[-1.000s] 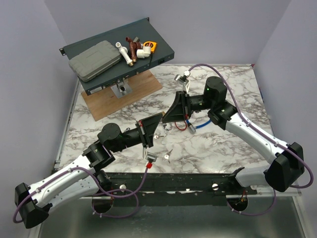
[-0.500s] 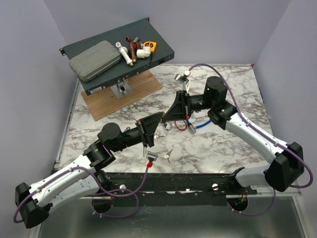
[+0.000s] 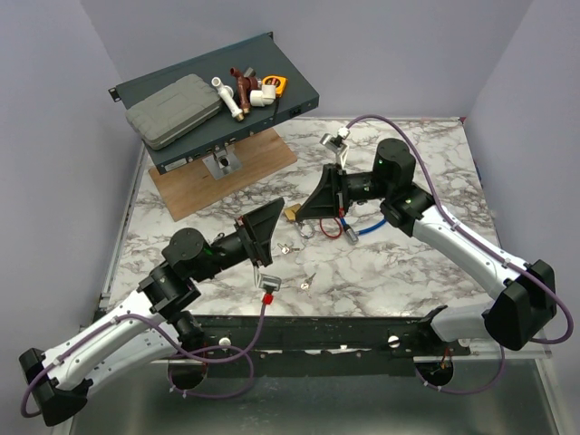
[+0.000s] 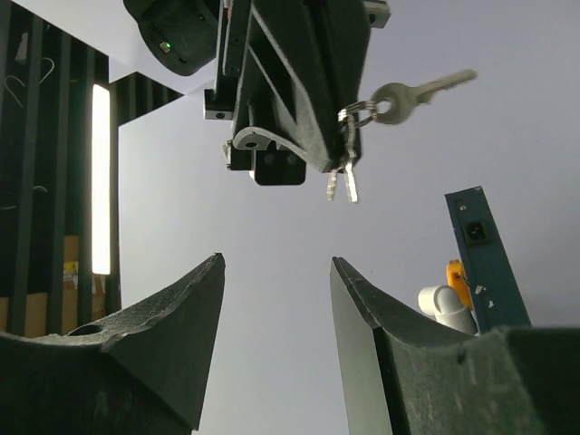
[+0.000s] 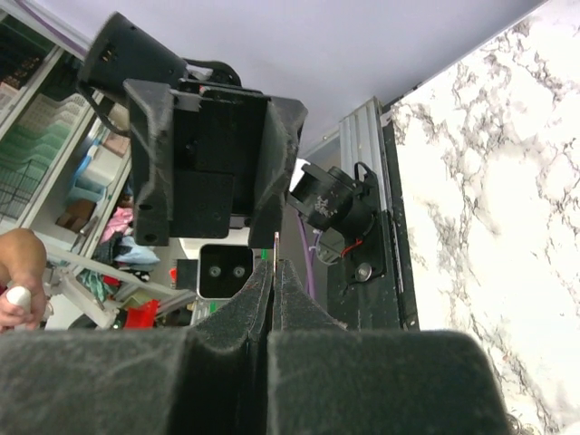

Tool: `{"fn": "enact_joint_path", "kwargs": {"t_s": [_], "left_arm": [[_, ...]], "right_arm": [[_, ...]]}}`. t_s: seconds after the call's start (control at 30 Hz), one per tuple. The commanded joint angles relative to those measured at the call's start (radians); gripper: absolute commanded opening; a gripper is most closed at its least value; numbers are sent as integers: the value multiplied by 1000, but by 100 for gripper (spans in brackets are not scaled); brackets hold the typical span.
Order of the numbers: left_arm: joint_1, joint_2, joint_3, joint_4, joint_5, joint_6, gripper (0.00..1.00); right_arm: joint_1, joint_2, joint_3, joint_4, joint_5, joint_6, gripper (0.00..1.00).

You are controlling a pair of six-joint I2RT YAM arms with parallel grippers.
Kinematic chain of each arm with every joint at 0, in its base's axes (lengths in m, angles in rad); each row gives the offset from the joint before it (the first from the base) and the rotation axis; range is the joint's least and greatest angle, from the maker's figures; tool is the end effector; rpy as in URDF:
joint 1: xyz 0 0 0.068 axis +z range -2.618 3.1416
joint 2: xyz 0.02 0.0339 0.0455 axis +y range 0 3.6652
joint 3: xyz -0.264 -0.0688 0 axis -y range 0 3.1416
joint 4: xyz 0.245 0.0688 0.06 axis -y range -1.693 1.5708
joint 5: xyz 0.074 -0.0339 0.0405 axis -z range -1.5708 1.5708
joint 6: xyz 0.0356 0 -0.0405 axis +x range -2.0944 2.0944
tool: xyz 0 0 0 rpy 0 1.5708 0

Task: Unlock with the key
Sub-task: Pick up the key from the center of the board.

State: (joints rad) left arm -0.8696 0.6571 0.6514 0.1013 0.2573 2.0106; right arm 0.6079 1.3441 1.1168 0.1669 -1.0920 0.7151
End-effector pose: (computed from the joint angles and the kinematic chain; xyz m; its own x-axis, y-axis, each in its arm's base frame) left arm 0.0990 -0.1313 0.3437 0.7902 0.4205 0.4458 -0.4399 -0.1172 0.8904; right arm 0.2308 0.1991 0.3685 -0.6868 -0.1098 -0.7185 -0.7153 -0.0739 0.6949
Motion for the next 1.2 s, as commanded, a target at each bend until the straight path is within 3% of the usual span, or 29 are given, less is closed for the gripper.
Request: {"fn": "enact_joint_path", "kwargs": {"t_s": [0.0,0.2,0.33,0.47,0.73,1.17], "left_arm": [[4,-45,-58,-50,-14,-21,49],[4,-5,4,-56,-25,-99,49],[4,-1,123,-245,20,-198,49],[7,17,184,-332,35,-225,48],[44,22,200,-437,141,-95,45],[81,50,225,-497,259,-23,56]], "right_arm": [[4,-18,21,92,21,45,1],[4,-13,10,98,15,49,1],[3,-14,2,102,-3,42,1],[4,-7,7,74,-62,14,1],[4,6,30,10,-126,-39,1],[6,16,56,-116,-187,-174,1]]}}
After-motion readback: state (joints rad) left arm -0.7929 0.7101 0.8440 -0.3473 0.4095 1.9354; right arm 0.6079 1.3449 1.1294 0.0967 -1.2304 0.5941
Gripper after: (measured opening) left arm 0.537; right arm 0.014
